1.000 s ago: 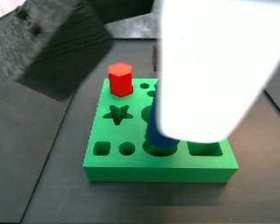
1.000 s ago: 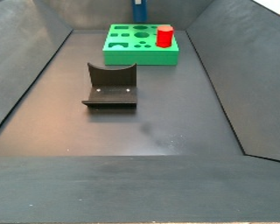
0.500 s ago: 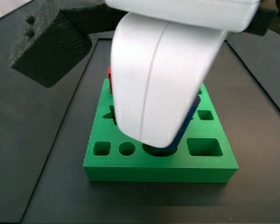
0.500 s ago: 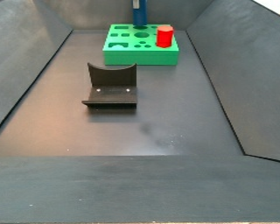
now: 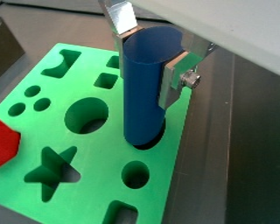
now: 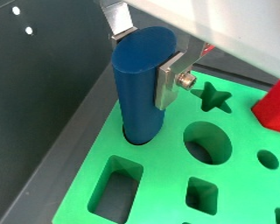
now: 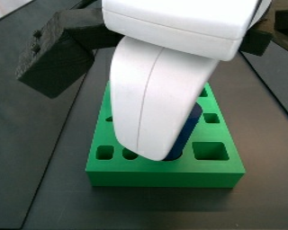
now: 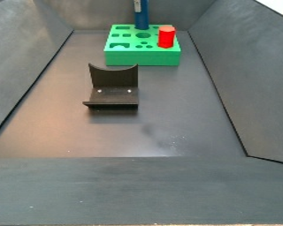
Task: Pick up the oval object. Move up. Move to above the board. Insert the oval object.
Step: Insert the oval object.
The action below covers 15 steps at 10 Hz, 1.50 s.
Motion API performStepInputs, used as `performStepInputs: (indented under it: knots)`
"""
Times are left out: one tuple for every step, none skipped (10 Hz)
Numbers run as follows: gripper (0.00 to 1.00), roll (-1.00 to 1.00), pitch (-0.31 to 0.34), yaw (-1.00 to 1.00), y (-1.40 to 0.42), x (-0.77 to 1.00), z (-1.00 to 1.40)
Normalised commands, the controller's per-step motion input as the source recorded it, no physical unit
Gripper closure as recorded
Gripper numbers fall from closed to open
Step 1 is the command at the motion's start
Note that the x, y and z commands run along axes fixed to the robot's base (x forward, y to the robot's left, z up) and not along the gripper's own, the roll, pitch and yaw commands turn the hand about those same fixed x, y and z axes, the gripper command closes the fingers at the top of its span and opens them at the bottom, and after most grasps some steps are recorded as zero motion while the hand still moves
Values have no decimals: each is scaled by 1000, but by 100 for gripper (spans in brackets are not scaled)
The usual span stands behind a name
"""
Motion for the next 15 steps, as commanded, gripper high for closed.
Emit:
performStepInputs:
  knots:
    - [100,109,57,469,-77,149,-514]
    - [100,54,51,474,-109,229,-560]
    - [100,0,37,406,-117,354,-649]
    - [100,0,1,289,-89,251,-757]
    - [100,0,0,154,0,129,-863]
    - [100,69,-16,69,0,0,-866]
    - [100,121,-17,14,34,0,-789]
    - [100,33,-44,9,186,-106,-666]
    - [100,-166,-41,326,183,-166,-729]
    - [100,-206,-66,700,109,-103,-583]
    - [100,-226,-46,740,66,-111,-549]
    - [100,-354,-70,37,0,-94,-291]
    - [100,-373,-143,0,3,0,-360]
    - [100,-423,-229,0,106,-71,-231]
    - [100,-374,-354,-20,206,-123,-203]
